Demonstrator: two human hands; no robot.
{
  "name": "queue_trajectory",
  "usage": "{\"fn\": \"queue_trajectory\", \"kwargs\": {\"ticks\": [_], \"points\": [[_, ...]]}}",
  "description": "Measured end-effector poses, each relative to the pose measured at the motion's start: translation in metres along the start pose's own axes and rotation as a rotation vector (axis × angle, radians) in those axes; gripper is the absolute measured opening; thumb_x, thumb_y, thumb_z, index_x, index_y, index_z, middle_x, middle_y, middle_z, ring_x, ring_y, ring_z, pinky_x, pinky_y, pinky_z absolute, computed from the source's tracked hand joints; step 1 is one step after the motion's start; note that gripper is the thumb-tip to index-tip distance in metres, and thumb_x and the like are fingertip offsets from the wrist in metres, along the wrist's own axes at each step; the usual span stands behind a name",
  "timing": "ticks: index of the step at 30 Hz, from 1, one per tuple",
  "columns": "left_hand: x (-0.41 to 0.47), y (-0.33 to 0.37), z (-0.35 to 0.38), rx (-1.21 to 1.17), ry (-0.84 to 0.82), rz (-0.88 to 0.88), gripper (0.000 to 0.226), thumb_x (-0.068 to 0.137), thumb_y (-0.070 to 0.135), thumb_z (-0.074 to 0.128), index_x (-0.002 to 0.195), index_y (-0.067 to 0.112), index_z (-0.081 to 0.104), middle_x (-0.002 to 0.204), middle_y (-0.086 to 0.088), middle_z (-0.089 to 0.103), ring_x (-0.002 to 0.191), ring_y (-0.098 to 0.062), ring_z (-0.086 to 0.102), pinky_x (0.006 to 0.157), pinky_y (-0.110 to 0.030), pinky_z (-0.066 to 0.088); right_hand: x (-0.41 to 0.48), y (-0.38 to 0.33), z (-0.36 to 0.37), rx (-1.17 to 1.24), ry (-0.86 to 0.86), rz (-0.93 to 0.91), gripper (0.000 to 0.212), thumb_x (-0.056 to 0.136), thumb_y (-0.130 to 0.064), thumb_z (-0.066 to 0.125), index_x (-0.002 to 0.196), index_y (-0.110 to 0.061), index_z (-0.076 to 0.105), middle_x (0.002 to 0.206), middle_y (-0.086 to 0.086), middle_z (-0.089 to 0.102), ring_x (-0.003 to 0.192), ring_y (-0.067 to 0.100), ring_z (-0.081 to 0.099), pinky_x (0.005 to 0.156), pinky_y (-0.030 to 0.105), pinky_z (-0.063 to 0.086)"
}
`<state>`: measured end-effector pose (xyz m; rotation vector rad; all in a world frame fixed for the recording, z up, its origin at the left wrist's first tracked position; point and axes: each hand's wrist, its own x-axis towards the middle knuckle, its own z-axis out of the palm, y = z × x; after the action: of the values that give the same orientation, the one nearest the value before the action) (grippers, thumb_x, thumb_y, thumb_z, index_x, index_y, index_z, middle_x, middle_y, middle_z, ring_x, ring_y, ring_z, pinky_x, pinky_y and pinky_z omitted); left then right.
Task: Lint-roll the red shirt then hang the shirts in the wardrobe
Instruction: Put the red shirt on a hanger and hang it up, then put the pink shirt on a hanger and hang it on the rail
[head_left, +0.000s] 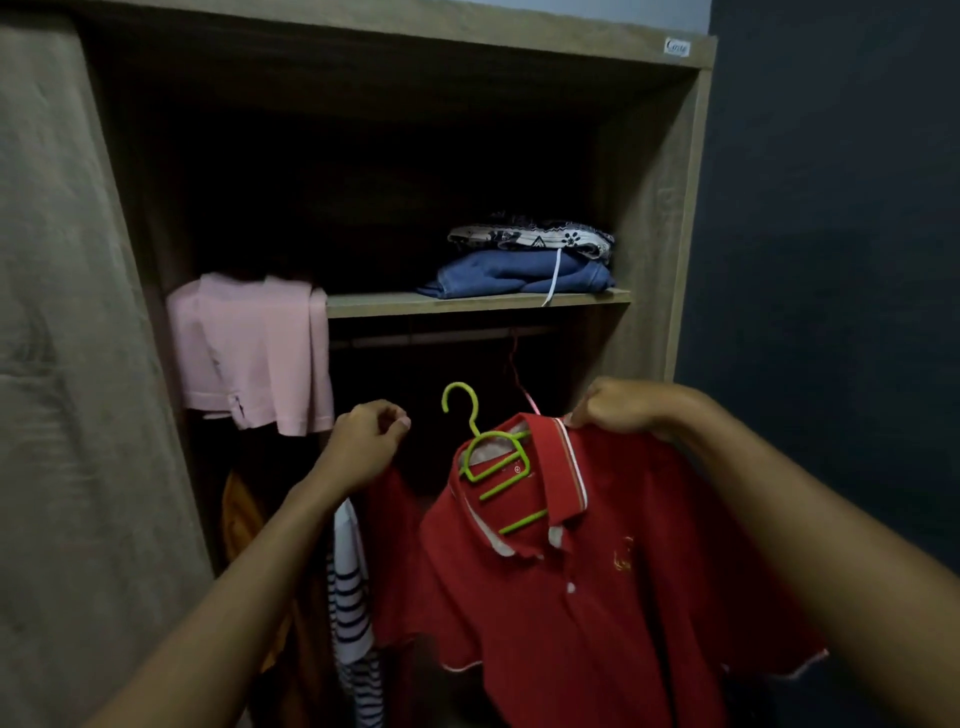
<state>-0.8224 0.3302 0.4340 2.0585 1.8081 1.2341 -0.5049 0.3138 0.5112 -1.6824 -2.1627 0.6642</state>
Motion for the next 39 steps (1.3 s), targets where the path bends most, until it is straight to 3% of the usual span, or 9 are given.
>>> {"fn": "queue_trajectory", "kwargs": {"ticks": [2, 6, 10, 15, 18, 22, 26, 32, 39], "points": [[0.001, -0.004, 0.009, -0.008, 0.037, -0.053, 0.028, 0.094, 0.021, 0.064, 0.117, 0.007, 0.068, 0.110, -0.010, 0.072, 0.106, -0.026, 0.067, 0.095, -0.036, 0.051, 0.017, 0.003, 0.021, 0.086, 0.019, 0.072, 0.020, 0.095, -0.020, 0.059, 0.086, -0.004, 0.067, 0.083, 0.010, 0.069, 0.067, 0.022, 0.065, 0.064, 0.027, 0.052], [0.011, -0.016, 0.026, 0.071, 0.109, -0.142, 0.045, 0.091, 0.026, 0.066, 0.129, 0.003, 0.058, 0.123, -0.022, 0.060, 0.114, -0.037, 0.059, 0.096, -0.039, 0.048, 0.046, 0.007, 0.052, 0.414, -0.001, 0.160, 0.027, 0.097, -0.020, 0.055, 0.102, 0.003, 0.067, 0.085, 0.020, 0.074, 0.071, 0.034, 0.073, 0.078, 0.056, 0.059], [0.024, -0.022, 0.036, 0.162, 0.135, -0.255, 0.055, 0.090, 0.035, 0.068, 0.127, -0.001, 0.051, 0.126, -0.024, 0.051, 0.116, -0.042, 0.055, 0.094, -0.044, 0.048, 0.070, -0.002, 0.068, 0.676, 0.024, 0.120, 0.028, 0.102, -0.022, 0.048, 0.104, -0.001, 0.067, 0.068, 0.013, 0.074, 0.056, 0.024, 0.072, 0.058, 0.037, 0.061], [0.045, -0.030, 0.044, 0.255, 0.092, -0.333, 0.040, 0.088, 0.032, 0.070, 0.107, -0.002, 0.063, 0.112, -0.025, 0.065, 0.103, -0.042, 0.064, 0.086, -0.043, 0.054, 0.107, -0.015, 0.090, 0.642, 0.188, -0.018, 0.043, 0.096, -0.034, 0.047, 0.092, 0.002, 0.070, 0.093, 0.024, 0.074, 0.083, 0.038, 0.072, 0.081, 0.051, 0.057], [0.053, -0.032, 0.048, 0.336, 0.087, -0.360, 0.035, 0.087, 0.026, 0.070, 0.108, -0.001, 0.065, 0.112, -0.026, 0.066, 0.106, -0.044, 0.064, 0.088, -0.044, 0.052, 0.134, -0.022, 0.101, 0.569, 0.273, -0.082, 0.049, 0.092, -0.041, 0.044, 0.086, 0.002, 0.065, 0.087, 0.022, 0.073, 0.081, 0.036, 0.069, 0.077, 0.050, 0.054], [0.059, -0.038, 0.051, 0.395, 0.072, -0.356, 0.037, 0.085, 0.023, 0.072, 0.111, -0.001, 0.063, 0.115, -0.026, 0.065, 0.110, -0.045, 0.062, 0.089, -0.043, 0.051, 0.163, -0.031, 0.109, 0.547, 0.341, -0.107, 0.039, 0.099, -0.033, 0.043, 0.070, -0.010, 0.055, 0.073, 0.007, 0.061, 0.072, 0.025, 0.056, 0.069, 0.044, 0.045], [0.066, -0.043, 0.054, 0.388, 0.027, -0.355, 0.035, 0.085, 0.019, 0.073, 0.111, -0.003, 0.063, 0.115, -0.025, 0.066, 0.110, -0.042, 0.063, 0.088, -0.041, 0.051, 0.187, -0.037, 0.114, 0.522, 0.367, -0.101, 0.041, 0.102, -0.028, 0.042, 0.063, -0.016, 0.044, 0.076, 0.007, 0.054, 0.073, 0.021, 0.050, 0.065, 0.032, 0.032], [0.070, -0.050, 0.057, 0.395, -0.004, -0.305, 0.031, 0.083, 0.016, 0.072, 0.107, -0.003, 0.067, 0.109, -0.021, 0.069, 0.105, -0.037, 0.066, 0.085, -0.038, 0.051, 0.203, -0.034, 0.125, 0.468, 0.350, -0.059, 0.043, 0.103, -0.025, 0.041, 0.061, -0.016, 0.040, 0.087, 0.019, 0.061, 0.080, 0.022, 0.051, 0.068, 0.028, 0.031], [0.062, -0.032, 0.035, 0.253, 0.137, -0.066, 0.033, 0.082, 0.034, 0.062, 0.091, 0.002, 0.068, 0.088, -0.017, 0.070, 0.085, -0.034, 0.068, 0.074, -0.039, 0.054, 0.194, -0.028, 0.119, 0.271, 0.269, -0.096, 0.044, 0.096, -0.032, 0.056, 0.056, -0.014, 0.048, 0.062, 0.005, 0.056, 0.070, 0.026, 0.057, 0.063, 0.027, 0.036]]}}
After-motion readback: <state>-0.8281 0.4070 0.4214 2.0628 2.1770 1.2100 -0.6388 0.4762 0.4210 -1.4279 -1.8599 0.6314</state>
